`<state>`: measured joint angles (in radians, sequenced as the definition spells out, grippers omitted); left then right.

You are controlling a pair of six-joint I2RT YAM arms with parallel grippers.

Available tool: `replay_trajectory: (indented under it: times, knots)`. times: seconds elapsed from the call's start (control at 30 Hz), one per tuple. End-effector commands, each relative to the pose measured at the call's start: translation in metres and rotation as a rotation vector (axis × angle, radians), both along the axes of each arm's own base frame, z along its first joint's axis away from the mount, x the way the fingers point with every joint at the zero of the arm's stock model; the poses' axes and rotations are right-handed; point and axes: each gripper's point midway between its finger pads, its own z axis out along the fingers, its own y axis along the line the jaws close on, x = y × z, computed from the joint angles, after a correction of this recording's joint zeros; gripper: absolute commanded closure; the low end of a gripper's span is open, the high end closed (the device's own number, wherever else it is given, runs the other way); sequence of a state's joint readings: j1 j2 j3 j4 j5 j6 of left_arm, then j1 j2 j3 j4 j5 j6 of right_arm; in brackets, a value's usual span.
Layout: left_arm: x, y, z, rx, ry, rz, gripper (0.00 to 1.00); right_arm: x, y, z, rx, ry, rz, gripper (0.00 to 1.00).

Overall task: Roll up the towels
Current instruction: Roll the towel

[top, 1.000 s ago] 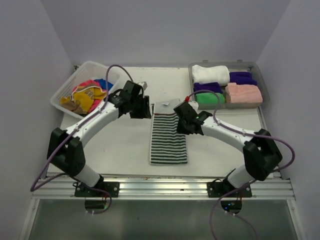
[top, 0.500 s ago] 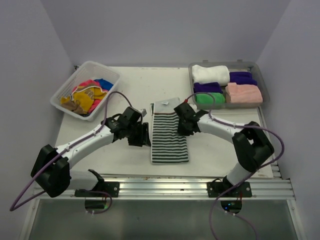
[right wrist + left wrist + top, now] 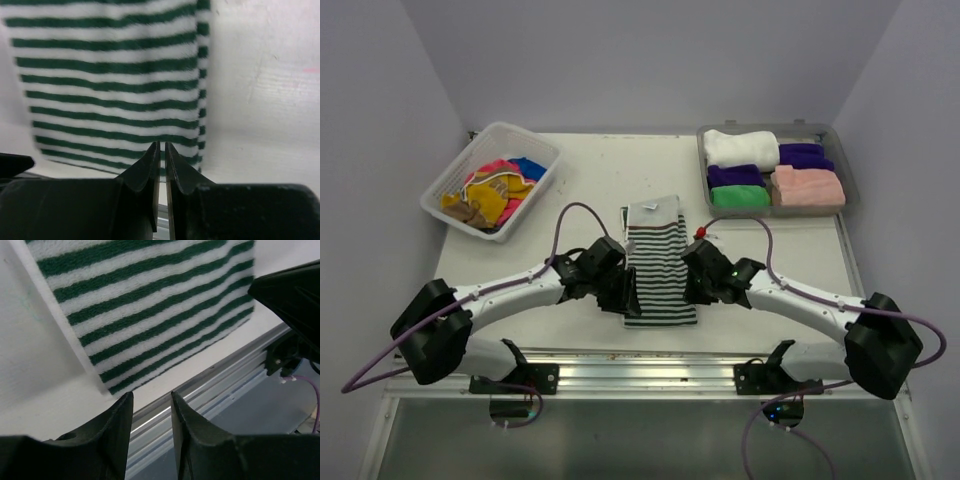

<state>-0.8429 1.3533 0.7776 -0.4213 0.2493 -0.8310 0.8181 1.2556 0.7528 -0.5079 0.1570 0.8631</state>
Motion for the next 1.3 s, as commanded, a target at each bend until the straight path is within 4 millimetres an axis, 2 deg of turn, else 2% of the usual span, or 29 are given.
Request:
replay_trajectory:
  times: [0.0, 0.1, 0.17, 0.27, 0.33, 0.43, 0.5, 0.53, 0.6, 0.63, 0.77, 0.93, 1.0, 1.17, 1.27]
  knots:
    - [0.001, -0.003, -0.021, -0.001, 0.022, 0.024, 0.61, -0.014, -0.001, -0.03, 0.006, 0.076, -0.029, 0.89]
    - [-0.001, 0.007, -0.04, 0.065, 0.034, 0.021, 0.61, -0.02, -0.005, -0.048, -0.029, 0.116, -0.017, 0.89]
    - [-0.003, 0.01, -0.046, 0.089, 0.047, 0.017, 0.61, -0.02, -0.007, -0.048, -0.049, 0.12, -0.017, 0.89]
    - [-0.004, 0.011, -0.042, 0.099, 0.05, 0.009, 0.61, -0.018, -0.008, -0.035, -0.042, 0.089, -0.021, 0.9]
    - [-0.002, 0.01, -0.028, 0.076, 0.017, 0.013, 0.61, -0.013, -0.011, -0.019, -0.028, 0.039, -0.038, 0.89]
    - [-0.002, 0.017, -0.013, 0.078, -0.009, 0.032, 0.58, -0.016, -0.02, -0.007, -0.033, 0.012, -0.058, 0.81]
    - [-0.006, 0.021, -0.01, 0.078, 0.002, 0.046, 0.56, -0.021, -0.026, -0.001, -0.015, 0.001, -0.067, 0.71]
    - [-0.008, 0.022, -0.01, 0.076, 0.008, 0.05, 0.52, -0.023, -0.026, 0.0, -0.003, 0.003, -0.065, 0.65]
    - [-0.014, 0.024, -0.018, 0.067, 0.032, 0.058, 0.47, -0.031, -0.028, -0.005, 0.011, 0.021, -0.061, 0.61]
    - [-0.013, 0.02, -0.018, 0.046, 0.027, 0.059, 0.44, -0.039, -0.028, -0.012, 0.022, 0.05, -0.045, 0.56]
    - [-0.022, 0.02, -0.035, 0.061, 0.06, 0.054, 0.42, -0.049, -0.019, -0.022, 0.075, 0.076, -0.008, 0.48]
    - [-0.027, 0.019, -0.05, 0.084, 0.079, 0.047, 0.48, -0.055, -0.02, -0.038, 0.064, 0.109, -0.004, 0.48]
    - [-0.027, 0.019, -0.052, 0.091, 0.078, 0.047, 0.5, -0.053, -0.017, -0.038, 0.075, 0.102, -0.009, 0.49]
    - [-0.024, 0.019, -0.054, 0.094, 0.069, 0.059, 0.55, -0.053, -0.015, -0.043, 0.082, 0.111, -0.015, 0.55]
    - [-0.024, 0.019, -0.057, 0.098, 0.075, 0.063, 0.62, -0.053, -0.014, -0.043, 0.086, 0.113, -0.013, 0.63]
